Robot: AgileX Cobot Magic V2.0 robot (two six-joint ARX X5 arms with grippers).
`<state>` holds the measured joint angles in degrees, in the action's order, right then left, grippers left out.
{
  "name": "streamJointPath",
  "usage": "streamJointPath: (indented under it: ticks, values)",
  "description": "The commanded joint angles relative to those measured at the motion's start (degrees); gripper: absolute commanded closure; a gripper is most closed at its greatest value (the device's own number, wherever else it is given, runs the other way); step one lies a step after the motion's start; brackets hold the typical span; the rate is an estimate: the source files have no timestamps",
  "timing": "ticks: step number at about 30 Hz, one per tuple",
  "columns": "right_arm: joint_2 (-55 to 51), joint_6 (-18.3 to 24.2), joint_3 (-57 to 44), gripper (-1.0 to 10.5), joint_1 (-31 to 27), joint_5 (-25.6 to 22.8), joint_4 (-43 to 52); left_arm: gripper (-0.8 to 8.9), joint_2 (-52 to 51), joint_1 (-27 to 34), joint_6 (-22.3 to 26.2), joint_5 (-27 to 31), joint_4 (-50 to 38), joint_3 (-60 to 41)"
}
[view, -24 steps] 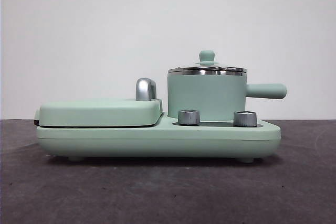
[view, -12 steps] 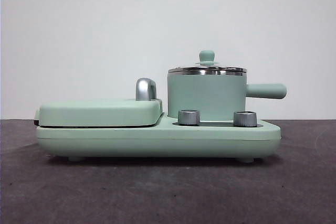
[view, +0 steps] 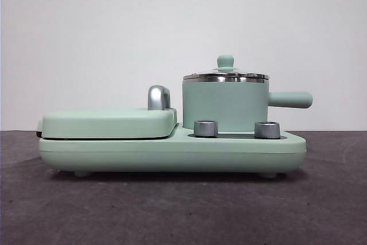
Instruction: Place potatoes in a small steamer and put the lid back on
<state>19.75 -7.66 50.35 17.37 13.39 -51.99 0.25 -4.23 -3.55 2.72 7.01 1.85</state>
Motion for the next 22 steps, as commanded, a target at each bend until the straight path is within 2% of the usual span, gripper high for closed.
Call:
streamJointPath:
  ticks: [1,4,7,10,15,22]
  values:
    - [-4.0,2.8,-11.3,9.3,-6.8,-0.1,19.4,7.86,-0.1,0.0,1.0,-0.1,-0.8,-1.1]
    - [-8.8,6.4,-24.3,9.3,-13.5,0.0,37.6,7.86,-0.1,0.0,1.0,-0.1,-0.8,-1.1]
    - [-13.2,7.0,-34.5,9.3,-19.2,-0.1,46.9,7.86,-0.1,0.0,1.0,-0.1,-0.8,-1.1]
    - [-16.3,7.1,-41.1,9.3,-22.4,-1.9,47.3,7.86,-0.1,0.0,1.0,-0.1,-0.8,-1.1]
    - [-17.7,6.3,-47.8,9.3,-21.7,-7.0,47.3,7.86,-0.1,0.0,1.0,-0.1,-0.8,-1.1]
    - [-19.5,5.1,-49.7,9.3,-21.6,-9.8,41.9,7.86,-0.1,0.0,1.0,-0.1,-0.8,-1.1]
